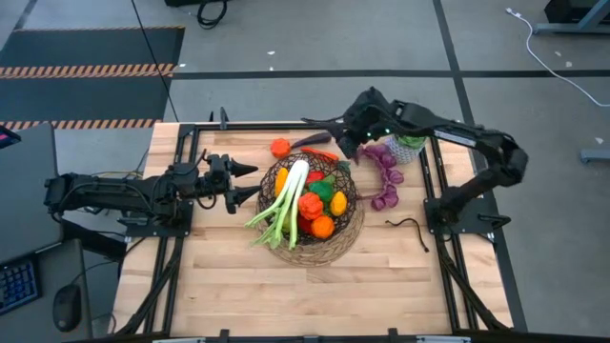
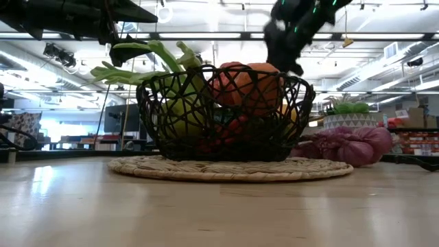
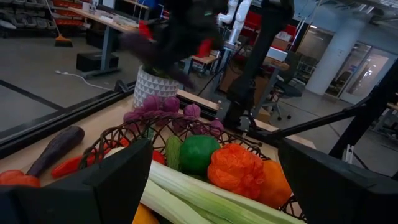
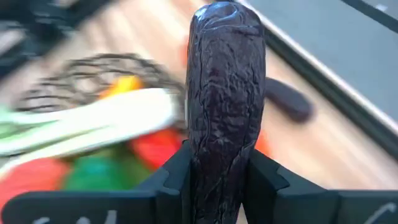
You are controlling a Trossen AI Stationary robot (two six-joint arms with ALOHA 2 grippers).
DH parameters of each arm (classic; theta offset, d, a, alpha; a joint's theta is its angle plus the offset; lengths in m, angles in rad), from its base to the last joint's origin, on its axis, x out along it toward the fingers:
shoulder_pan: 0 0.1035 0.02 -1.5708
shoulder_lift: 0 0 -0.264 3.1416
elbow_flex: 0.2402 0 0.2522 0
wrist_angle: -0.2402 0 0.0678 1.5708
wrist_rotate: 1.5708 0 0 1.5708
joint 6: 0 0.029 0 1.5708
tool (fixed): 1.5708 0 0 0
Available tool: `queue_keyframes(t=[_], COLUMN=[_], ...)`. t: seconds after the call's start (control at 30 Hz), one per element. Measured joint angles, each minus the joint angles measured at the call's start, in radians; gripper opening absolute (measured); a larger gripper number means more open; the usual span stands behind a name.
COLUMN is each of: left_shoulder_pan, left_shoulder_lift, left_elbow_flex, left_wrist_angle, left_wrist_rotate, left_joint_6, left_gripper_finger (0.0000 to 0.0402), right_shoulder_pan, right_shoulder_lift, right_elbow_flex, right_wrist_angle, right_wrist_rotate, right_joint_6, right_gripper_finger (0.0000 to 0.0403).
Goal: Build produce basket
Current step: Put the right purple eggplant into the black basket, then put the purple garlic into the black basket
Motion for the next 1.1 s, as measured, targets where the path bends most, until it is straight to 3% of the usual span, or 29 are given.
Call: queue_keyframes(t=[0.17, 0.37, 0.73, 0.83, 1.0, 1.1], left_shoulder_pan=[0.000, 0.000, 0.000, 0.000, 0.000, 0.000], left_shoulder_lift=[0.000, 0.000, 0.000, 0.000, 0.000, 0.000], left_elbow_flex=[0.000, 0.000, 0.000, 0.000, 0.000, 0.000], left_wrist_angle=[0.007, 0.015, 0.015, 0.017, 0.011, 0.010], left_wrist_rotate=[0.000, 0.000, 0.000, 0.000, 0.000, 0.000], left_joint_6=[0.000, -0.005, -0.009, -0.010, -0.010, -0.010], left_gripper_finger=[0.0355, 0.0355, 0.0355, 0.0355, 0.0355, 0.0355], right_shoulder_pan=[0.168, 0.267, 0.287, 0.277, 0.254, 0.264], right_shoulder_lift=[-0.024, -0.022, -0.001, 0.002, 0.011, 0.011], right_elbow_flex=[0.000, 0.000, 0.000, 0.000, 0.000, -0.007], right_wrist_angle=[-0.001, 0.016, -0.031, -0.125, -0.416, -0.505], right_wrist_rotate=[0.057, 0.127, 0.186, 0.221, 0.376, 0.373], right_joint_6=[0.055, 0.126, 0.178, 0.207, 0.312, 0.328], right_gripper_finger=[0.0109, 0.0130, 0.0251, 0.0276, 0.0287, 0.0284])
